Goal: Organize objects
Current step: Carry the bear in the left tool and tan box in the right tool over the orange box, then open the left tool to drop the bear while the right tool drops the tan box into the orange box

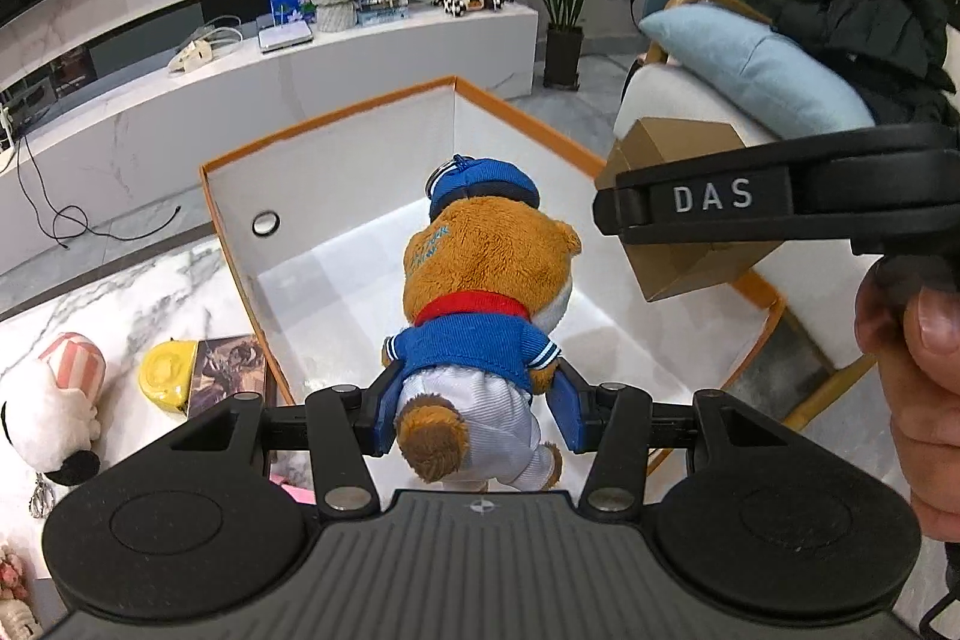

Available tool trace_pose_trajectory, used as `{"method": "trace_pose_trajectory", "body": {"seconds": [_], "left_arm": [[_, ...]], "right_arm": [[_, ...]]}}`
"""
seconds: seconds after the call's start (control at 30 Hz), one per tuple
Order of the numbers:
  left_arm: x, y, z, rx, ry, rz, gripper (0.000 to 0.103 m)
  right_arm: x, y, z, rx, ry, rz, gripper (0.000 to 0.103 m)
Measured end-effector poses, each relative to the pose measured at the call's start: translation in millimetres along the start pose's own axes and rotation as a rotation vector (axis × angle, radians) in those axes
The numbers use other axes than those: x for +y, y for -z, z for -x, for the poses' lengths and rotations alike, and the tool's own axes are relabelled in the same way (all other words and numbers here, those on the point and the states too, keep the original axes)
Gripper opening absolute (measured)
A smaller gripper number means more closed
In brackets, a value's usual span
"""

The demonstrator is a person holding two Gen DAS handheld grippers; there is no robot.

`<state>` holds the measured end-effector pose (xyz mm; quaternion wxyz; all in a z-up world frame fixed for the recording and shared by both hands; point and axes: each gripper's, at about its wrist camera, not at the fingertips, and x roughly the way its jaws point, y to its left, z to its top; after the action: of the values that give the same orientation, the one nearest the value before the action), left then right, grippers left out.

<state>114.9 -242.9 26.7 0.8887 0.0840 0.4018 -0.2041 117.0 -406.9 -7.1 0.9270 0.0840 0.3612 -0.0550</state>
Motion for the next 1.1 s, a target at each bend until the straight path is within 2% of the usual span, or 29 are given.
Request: {"method": "trace_pose_trajectory", "body": {"seconds": [0.23, 0.4, 0.6, 0.7, 1.1], "left_arm": [[1, 9, -10, 0.054, -0.020, -0.013, 0.058], [-13, 13, -15, 0.075, -0.070, -0.106, 0.058], [-13, 7, -19, 0.150, -0.055, -0.116, 0.058], [-13, 6, -20, 0.168, -0.049, -0.111, 0.058], [-14, 6, -18, 0.149, -0.050, -0.105, 0.061]], "right_arm": [[11, 9, -17, 0.078, -0.003, 0.053, 0.061], [16, 16, -32, 0.145, -0.012, 0.071, 0.061], [20, 25, -50, 0.226, 0.009, 0.104, 0.061], [21, 28, -53, 0.236, 0.021, 0.119, 0.061], [24, 30, -52, 0.239, 0.045, 0.151, 0.062]]}}
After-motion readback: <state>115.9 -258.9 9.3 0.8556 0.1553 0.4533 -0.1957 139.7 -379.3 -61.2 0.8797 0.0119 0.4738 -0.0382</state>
